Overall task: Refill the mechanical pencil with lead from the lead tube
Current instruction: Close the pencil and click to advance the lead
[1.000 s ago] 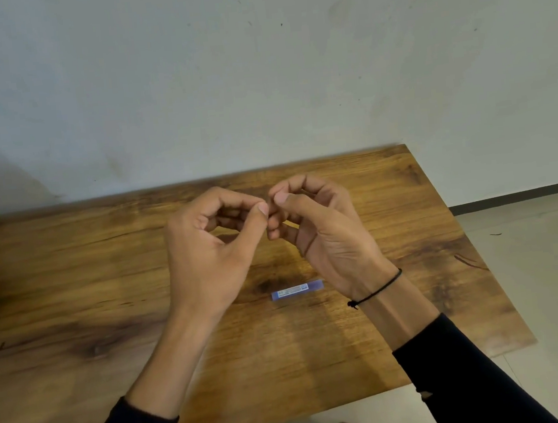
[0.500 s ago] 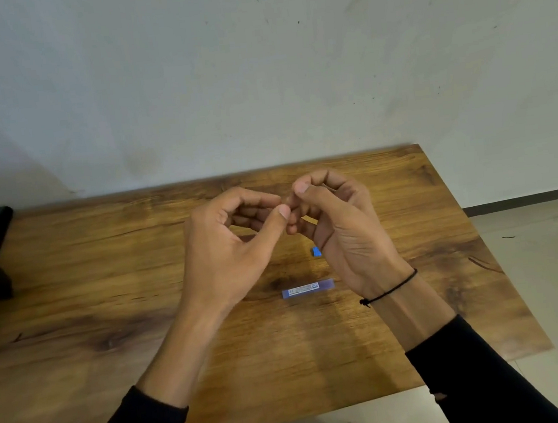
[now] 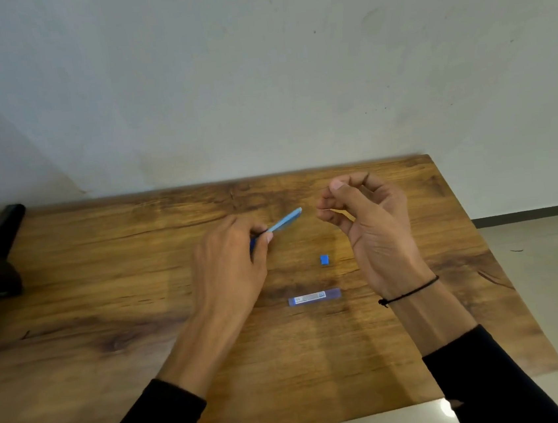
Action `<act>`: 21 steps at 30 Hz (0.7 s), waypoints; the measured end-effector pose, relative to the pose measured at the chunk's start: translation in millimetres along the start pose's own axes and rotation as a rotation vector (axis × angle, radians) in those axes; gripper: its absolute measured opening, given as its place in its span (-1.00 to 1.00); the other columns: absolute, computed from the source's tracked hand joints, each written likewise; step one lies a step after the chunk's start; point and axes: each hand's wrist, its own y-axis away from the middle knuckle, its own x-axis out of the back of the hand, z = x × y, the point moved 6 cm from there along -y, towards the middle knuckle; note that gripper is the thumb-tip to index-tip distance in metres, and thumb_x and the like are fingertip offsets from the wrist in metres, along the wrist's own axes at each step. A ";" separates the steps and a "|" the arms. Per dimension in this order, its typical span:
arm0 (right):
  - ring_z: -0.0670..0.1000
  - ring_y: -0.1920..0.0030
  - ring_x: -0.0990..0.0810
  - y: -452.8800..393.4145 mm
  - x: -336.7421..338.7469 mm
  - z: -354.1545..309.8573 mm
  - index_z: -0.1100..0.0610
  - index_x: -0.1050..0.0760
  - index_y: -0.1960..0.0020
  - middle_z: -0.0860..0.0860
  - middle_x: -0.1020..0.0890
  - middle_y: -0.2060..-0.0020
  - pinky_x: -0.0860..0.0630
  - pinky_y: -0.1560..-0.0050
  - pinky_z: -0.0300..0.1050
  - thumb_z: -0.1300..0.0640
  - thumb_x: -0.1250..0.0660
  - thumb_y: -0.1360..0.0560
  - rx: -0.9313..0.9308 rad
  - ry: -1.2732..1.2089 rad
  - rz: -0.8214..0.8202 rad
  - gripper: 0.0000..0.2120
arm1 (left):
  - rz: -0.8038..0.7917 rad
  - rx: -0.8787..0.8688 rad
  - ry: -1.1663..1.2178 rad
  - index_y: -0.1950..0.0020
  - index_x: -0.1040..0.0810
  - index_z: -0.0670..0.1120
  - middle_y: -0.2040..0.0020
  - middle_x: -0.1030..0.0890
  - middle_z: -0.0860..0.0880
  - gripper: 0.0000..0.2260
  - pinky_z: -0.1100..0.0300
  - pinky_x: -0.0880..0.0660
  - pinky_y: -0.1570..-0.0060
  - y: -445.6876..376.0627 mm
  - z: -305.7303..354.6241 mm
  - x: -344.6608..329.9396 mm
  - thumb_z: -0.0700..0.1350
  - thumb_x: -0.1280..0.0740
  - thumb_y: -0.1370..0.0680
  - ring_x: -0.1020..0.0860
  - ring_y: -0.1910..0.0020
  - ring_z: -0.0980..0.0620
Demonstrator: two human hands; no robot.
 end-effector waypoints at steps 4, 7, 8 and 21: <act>0.24 -0.01 -0.76 -0.1 0.9 -7.3 0.25 -0.54 0.04 0.27 -0.61 0.05 -0.69 -0.15 0.22 0.35 -0.36 -0.62 0.051 0.024 0.015 -0.93 | -0.003 0.035 0.484 -0.07 -0.70 0.10 0.08 -0.75 0.24 -0.89 0.43 -0.55 -0.02 -3.2 0.0 0.5 -0.12 -0.49 -0.64 -0.72 -0.01 0.25; 0.41 -0.08 -0.73 3.4 -3.9 -12.4 0.29 -0.52 0.02 0.31 -0.58 0.03 -0.70 -0.06 0.21 0.36 -0.35 -0.62 0.072 -0.049 -0.054 -0.95 | 0.011 -0.006 0.621 -0.05 -0.69 0.14 -0.02 -0.75 0.23 -0.84 0.46 -0.53 -0.02 -2.6 6.1 4.3 -0.16 -0.49 -0.64 -0.72 -0.04 0.21; 0.40 -0.06 -0.73 4.6 -5.5 -14.0 0.30 -0.51 0.00 0.32 -0.58 0.03 -0.70 -0.03 0.20 0.36 -0.34 -0.62 0.080 -0.067 -0.076 -0.97 | 0.009 -0.006 0.639 -0.04 -0.68 0.15 -0.02 -0.75 0.24 -0.83 0.46 -0.53 0.01 -2.2 6.4 4.5 -0.16 -0.49 -0.64 -0.72 -0.04 0.20; 0.33 0.01 -0.78 8.6 -15.1 -22.6 0.44 -0.50 -0.02 0.38 -0.61 0.11 -0.74 0.05 0.06 0.26 -0.41 -0.51 0.207 -0.028 -0.163 -0.76 | 0.016 -0.038 0.625 -0.03 -0.66 0.22 0.00 -0.73 0.28 -0.78 0.41 -0.55 0.04 -2.4 1.6 10.1 -0.15 -0.50 -0.63 -0.71 -0.06 0.19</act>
